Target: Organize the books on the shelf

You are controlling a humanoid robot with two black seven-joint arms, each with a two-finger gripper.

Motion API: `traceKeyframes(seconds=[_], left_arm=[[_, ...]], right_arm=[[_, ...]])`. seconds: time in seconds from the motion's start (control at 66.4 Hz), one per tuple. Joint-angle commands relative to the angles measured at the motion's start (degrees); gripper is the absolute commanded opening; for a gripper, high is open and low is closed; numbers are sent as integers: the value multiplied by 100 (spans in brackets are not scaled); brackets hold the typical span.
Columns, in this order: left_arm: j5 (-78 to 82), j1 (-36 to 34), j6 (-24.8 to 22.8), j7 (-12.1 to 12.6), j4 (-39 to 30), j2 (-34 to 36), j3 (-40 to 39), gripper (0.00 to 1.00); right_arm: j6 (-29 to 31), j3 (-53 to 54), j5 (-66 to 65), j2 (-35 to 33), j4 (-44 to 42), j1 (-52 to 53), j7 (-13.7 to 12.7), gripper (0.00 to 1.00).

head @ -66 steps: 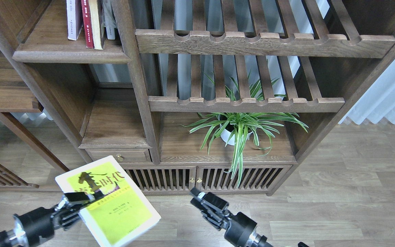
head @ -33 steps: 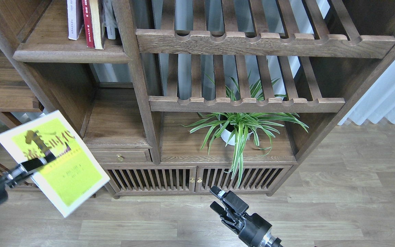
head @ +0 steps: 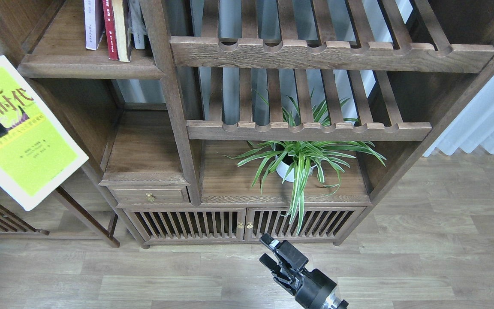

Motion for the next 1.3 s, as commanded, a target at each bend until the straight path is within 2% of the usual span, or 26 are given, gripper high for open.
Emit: traceKeyframes(seconds=[0.0, 0.136, 0.271, 0.346, 0.361, 0.407, 0.527, 0.663, 0.828, 0.979, 1.099, 1.28], left_arm=[[62, 1, 1, 42, -25, 184, -362, 3], [167, -26, 1, 156, -25, 421, -889, 3], [483, -306, 1, 438, 89, 571, -1416, 3], [1107, -833, 1, 561, 274, 553, -1505, 3], [1456, -1382, 1, 622, 404, 475, -1444, 3], [1565, -1677, 1, 692, 458, 430, -1373, 3], [1626, -2565, 1, 1070, 581, 193, -987, 4], [1907, -3487, 1, 1299, 889, -167, -486, 4], [2329, -4647, 1, 1440, 1231, -800, 173, 4], [2724, -5465, 1, 1457, 1557, -1406, 613, 4], [3084, -5904, 1, 1501, 1881, -1906, 684, 4], [3428, -6195, 1, 1536, 2260, -2207, 701, 4]], right_arm=[[0, 2, 7, 5, 0, -32, 1, 99], [0, 2, 7, 5, 9, -41, 1, 99], [0, 2, -2, 57, 9, -41, -8, 99], [0, 2, -20, 136, 9, -14, -16, 99], [0, -7, -20, 171, 9, 12, -16, 99], [0, -7, -20, 198, 9, 30, -16, 99], [0, -7, -20, 286, 9, 39, -16, 99], [0, 2, -20, 286, 9, 39, -25, 100], [0, 2, -20, 286, 17, 39, -16, 99], [0, 2, -20, 286, 26, 12, -16, 99], [0, 10, -11, 286, 26, -5, -16, 99], [0, 10, -11, 339, 44, -5, -16, 99]])
